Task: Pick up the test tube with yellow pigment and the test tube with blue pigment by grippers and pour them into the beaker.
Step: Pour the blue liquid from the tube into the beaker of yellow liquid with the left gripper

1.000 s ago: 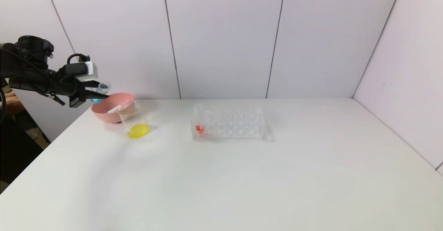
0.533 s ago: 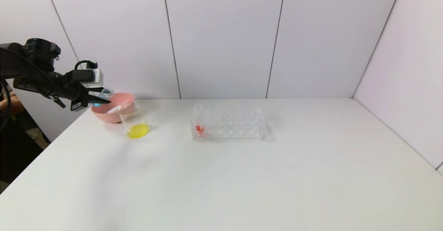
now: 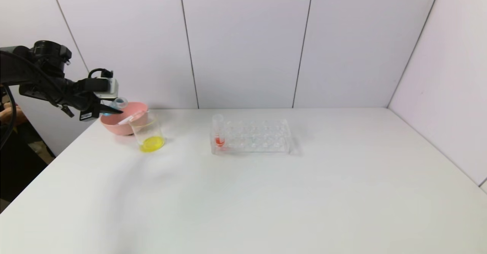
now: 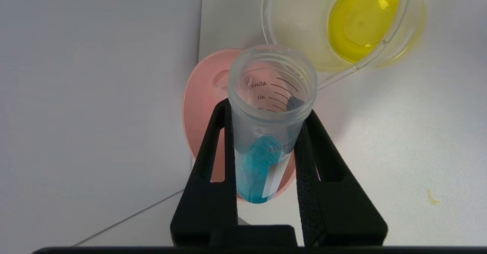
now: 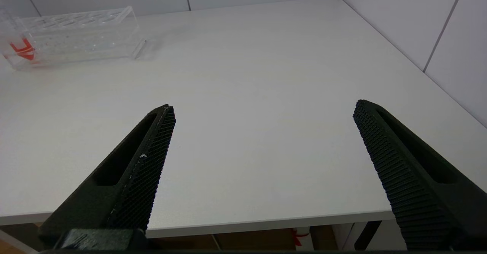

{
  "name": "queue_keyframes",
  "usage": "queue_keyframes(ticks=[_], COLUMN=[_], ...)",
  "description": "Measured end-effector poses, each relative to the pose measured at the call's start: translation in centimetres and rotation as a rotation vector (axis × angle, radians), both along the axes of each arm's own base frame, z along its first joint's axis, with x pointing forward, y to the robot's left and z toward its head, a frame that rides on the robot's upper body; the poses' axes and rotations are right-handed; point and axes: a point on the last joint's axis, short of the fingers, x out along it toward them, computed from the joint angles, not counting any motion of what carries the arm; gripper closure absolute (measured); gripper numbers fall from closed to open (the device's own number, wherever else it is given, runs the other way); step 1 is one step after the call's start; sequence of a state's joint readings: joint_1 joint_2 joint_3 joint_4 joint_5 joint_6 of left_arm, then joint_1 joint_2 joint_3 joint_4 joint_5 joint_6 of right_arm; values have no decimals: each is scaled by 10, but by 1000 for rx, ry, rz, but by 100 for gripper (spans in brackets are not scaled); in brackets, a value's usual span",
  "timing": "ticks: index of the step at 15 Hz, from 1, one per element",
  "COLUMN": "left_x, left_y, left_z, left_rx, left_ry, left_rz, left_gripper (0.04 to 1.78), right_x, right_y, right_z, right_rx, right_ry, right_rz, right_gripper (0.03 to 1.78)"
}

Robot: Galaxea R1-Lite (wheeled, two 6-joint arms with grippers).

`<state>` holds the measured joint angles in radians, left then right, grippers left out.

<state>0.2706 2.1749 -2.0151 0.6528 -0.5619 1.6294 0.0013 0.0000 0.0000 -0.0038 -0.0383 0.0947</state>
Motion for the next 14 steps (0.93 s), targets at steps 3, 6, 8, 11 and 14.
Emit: queue_keyframes(ticks=[3,6,8,11,14], left_x=[3,6,7,9,11], left_y=[-5,-9,-9,-12,-15], left_z=[-2,-3,-4,-7,-8], left_rx=[32,89,127,134,176], left_ry=[9,3,2,8,7], left_rz=[15,21,22,15,15], left_gripper=[137,137,137,137,137], right_x=[0,0,0,0,0], right_y=[0,0,0,0,0], right_z=[0,0,0,0,0], right_rx=[0,0,0,0,0], right_ry=[0,0,0,0,0], right_rz=[0,0,0,0,0], right_gripper=[10,10,10,10,10])
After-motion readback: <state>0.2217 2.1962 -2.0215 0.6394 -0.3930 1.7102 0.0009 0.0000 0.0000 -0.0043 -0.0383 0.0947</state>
